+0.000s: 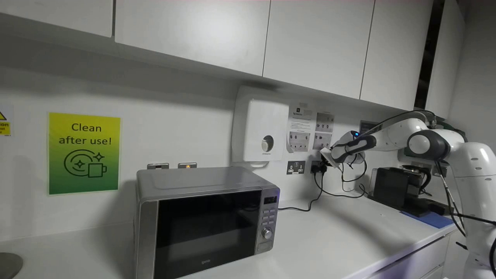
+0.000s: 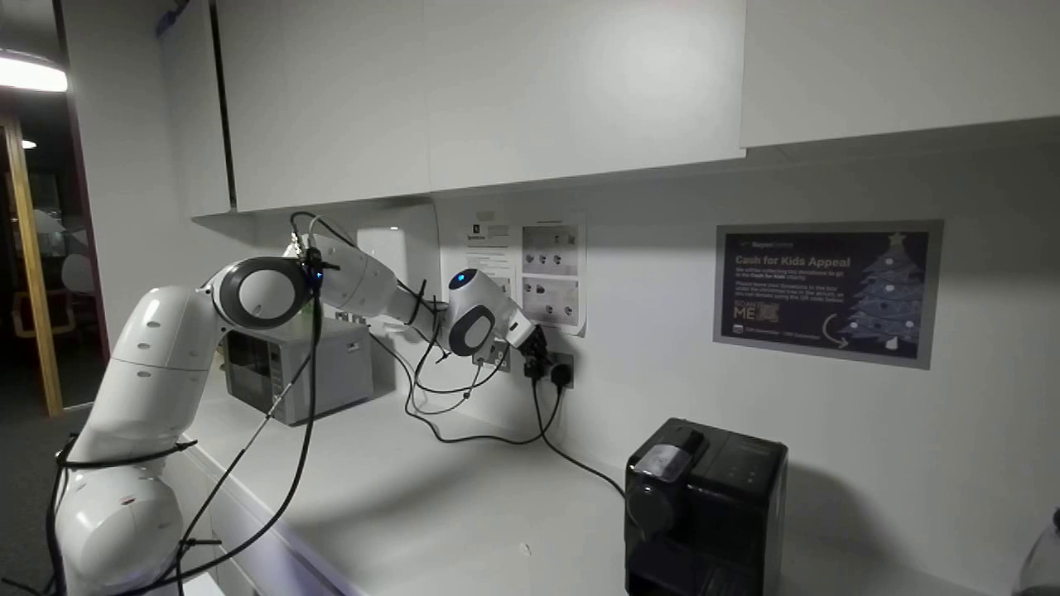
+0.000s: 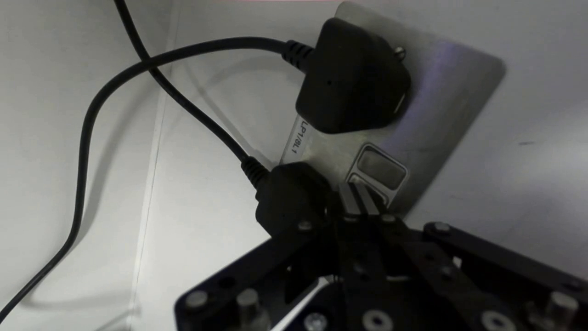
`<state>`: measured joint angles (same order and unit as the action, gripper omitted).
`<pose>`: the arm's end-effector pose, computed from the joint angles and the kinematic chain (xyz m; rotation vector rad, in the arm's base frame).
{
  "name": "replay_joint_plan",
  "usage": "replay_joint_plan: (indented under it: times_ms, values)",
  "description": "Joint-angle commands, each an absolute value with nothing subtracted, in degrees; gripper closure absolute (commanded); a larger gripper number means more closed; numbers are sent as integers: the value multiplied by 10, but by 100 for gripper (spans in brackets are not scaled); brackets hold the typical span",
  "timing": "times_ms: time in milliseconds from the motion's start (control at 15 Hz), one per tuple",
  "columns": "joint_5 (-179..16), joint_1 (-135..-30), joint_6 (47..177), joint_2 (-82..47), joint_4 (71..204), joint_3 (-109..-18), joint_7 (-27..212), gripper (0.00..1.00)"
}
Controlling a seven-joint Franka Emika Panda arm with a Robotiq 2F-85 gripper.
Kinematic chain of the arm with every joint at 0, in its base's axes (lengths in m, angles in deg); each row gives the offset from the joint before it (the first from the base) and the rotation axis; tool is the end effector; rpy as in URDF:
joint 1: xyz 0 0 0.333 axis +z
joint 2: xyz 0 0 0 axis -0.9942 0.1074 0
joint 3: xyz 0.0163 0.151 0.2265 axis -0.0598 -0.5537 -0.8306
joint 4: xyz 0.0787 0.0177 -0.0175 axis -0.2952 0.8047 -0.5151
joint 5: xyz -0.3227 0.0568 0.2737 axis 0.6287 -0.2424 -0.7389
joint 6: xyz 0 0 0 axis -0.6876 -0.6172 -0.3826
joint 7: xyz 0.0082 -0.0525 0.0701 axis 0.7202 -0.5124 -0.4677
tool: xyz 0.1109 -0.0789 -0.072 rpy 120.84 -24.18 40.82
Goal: Flip the switch on the wall
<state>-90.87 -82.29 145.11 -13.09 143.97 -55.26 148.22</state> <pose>0.7386 -0.1331 0.3885 -2.0682 1.5577 -1.0550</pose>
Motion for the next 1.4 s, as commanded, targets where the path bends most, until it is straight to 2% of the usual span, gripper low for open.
replay_joint_plan:
  times_ms: [0,1333]
  values:
    - [-900,-808,1464,-129,1428,-542,1501,100]
    - [-914,-805,1469,-162,1430,-564,1487,100]
